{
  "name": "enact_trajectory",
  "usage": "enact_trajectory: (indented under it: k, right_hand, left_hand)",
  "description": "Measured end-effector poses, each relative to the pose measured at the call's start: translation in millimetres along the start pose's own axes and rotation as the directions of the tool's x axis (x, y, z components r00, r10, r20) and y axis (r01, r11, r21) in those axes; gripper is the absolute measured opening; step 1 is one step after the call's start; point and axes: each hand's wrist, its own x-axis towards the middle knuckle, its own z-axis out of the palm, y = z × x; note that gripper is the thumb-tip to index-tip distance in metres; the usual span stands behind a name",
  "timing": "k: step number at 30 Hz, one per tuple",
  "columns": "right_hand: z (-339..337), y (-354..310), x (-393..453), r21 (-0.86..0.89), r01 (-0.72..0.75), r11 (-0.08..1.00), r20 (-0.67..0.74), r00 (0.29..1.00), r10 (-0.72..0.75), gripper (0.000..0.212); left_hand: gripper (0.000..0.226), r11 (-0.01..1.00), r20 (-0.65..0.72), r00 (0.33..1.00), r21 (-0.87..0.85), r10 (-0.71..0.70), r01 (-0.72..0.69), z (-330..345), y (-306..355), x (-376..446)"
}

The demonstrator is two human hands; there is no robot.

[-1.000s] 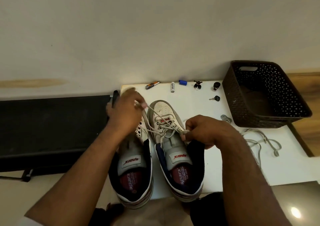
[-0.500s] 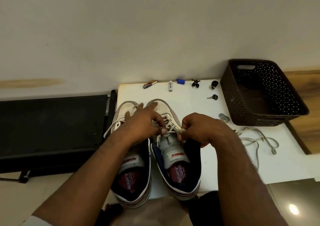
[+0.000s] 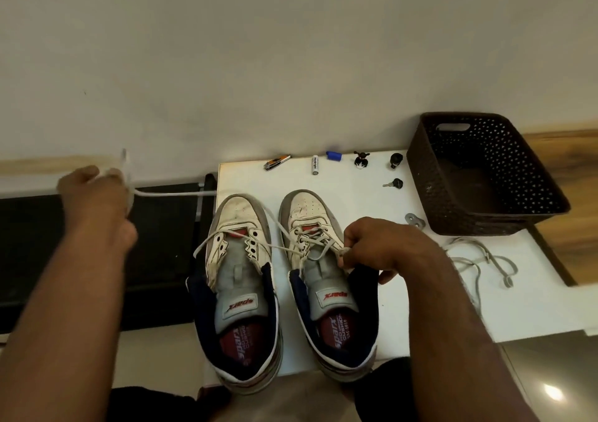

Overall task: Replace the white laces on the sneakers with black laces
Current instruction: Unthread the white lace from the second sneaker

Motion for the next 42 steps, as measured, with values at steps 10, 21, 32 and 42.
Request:
enact_trajectory:
  k: [10, 21, 32, 42]
  right_hand:
    - [6.8, -17.8, 6.2, -0.158, 0.28, 0.947, -0.223, 0.924, -0.311, 0.022]
    - [24.7, -23.5, 17.3, -0.294, 0.255, 0.921, -0.284, 0.897, -0.339, 0.013]
    - [21.7, -18.5, 22.9, -0.205, 0.28, 0.938, -0.346, 0.876, -0.337, 0.017]
    - [1.4, -5.5, 17.5, 0.319, 0.342, 0.884, -0.456, 0.873, -0.173, 0.01]
  left_hand:
    - [0.017, 0.485, 0.902, 0.43, 0.396, -0.045, -0.78, 57.8, -29.3, -128.9]
    - [0.011, 0.392, 0.855, 0.487, 0.517, -0.181, -0.761, 56.4, -37.9, -118.0]
    - [0.008, 0.433, 0.828, 0.534, 0.55, -0.172, -0.714, 59.1, -38.7, -115.9]
    - [0.007, 0.448, 0.808, 0.564, 0.575, -0.173, -0.685, 60.2, -42.0, -111.7]
